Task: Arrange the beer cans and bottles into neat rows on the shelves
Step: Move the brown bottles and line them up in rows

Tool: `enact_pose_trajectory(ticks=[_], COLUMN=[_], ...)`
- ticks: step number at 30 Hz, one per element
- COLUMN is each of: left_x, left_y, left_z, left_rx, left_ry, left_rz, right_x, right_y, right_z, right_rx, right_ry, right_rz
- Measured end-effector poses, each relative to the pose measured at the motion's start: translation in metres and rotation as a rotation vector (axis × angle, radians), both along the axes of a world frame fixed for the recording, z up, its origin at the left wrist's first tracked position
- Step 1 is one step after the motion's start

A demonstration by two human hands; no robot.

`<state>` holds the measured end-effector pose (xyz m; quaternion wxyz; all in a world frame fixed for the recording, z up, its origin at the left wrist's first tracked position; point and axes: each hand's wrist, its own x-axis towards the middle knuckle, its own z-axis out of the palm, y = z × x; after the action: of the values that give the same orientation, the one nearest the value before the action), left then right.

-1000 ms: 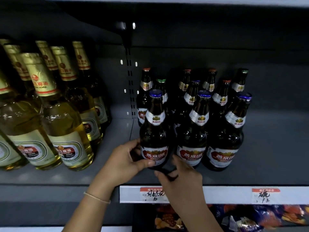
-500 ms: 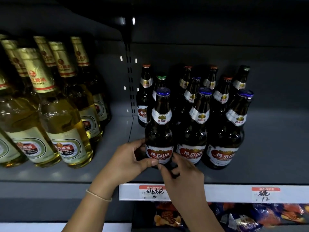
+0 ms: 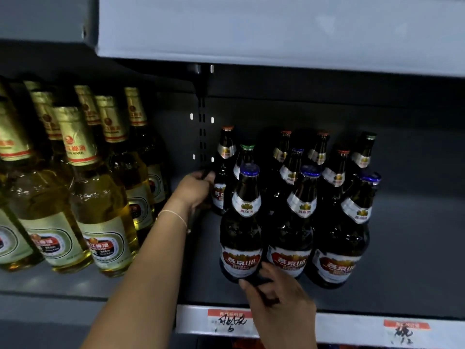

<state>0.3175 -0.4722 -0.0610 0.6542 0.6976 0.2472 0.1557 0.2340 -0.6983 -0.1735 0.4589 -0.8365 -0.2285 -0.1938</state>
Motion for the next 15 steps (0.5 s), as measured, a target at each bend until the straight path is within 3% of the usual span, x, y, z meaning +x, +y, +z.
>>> enact_pose_trajectory(ticks=[15], left_x=[0.007], left_y=[-0.008], left_z=[-0.005], left_rx=[0.049], left_ry=[-0.049], left_rz=[-0.125], right_x=[0.002], right_y=[0.005], right_z=[-0.003], right_rx=[0.093], right_ry=[0.041], right_rz=[0.037])
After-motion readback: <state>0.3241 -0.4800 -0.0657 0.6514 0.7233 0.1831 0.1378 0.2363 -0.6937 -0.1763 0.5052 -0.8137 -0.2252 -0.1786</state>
